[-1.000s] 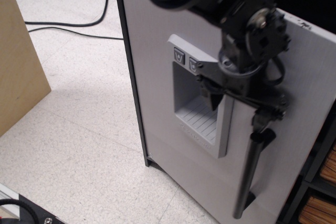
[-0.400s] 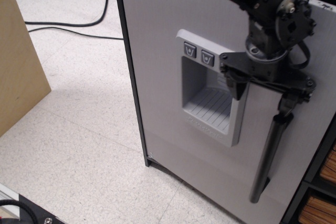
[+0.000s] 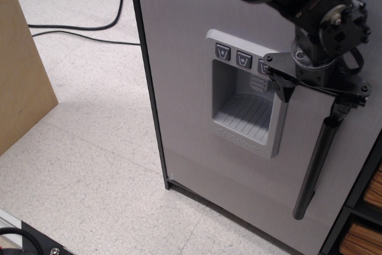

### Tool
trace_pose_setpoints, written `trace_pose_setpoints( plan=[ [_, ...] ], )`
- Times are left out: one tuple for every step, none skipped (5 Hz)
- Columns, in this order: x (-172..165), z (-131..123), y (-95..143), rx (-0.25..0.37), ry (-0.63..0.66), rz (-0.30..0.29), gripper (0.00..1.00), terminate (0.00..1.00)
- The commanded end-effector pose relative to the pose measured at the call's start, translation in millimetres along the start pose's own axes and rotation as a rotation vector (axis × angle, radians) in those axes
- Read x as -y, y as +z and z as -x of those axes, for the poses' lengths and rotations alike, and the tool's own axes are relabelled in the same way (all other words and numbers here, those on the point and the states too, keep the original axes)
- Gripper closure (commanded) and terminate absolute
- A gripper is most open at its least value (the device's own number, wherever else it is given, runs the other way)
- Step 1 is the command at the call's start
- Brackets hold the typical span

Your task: Close fridge

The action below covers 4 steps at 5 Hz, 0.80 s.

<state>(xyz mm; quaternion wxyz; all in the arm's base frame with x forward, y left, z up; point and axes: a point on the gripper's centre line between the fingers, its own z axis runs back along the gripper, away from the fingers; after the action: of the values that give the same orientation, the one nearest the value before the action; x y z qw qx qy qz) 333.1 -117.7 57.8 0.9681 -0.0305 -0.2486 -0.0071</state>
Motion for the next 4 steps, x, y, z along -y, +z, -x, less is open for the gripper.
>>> trace_pose_setpoints(
  plan=[
    [-2,-26,3,0.098,0.017,-0.001,0.00,0.00],
    [-5,-30,-1,0.125,0.026,-0.001,0.00,0.00],
    [-7,-37,-6,0.137,0.043,-0.005,0.00,0.00],
    [-6,-40,-6,0.148,0.041,-0.003,0.00,0.00]
  ],
)
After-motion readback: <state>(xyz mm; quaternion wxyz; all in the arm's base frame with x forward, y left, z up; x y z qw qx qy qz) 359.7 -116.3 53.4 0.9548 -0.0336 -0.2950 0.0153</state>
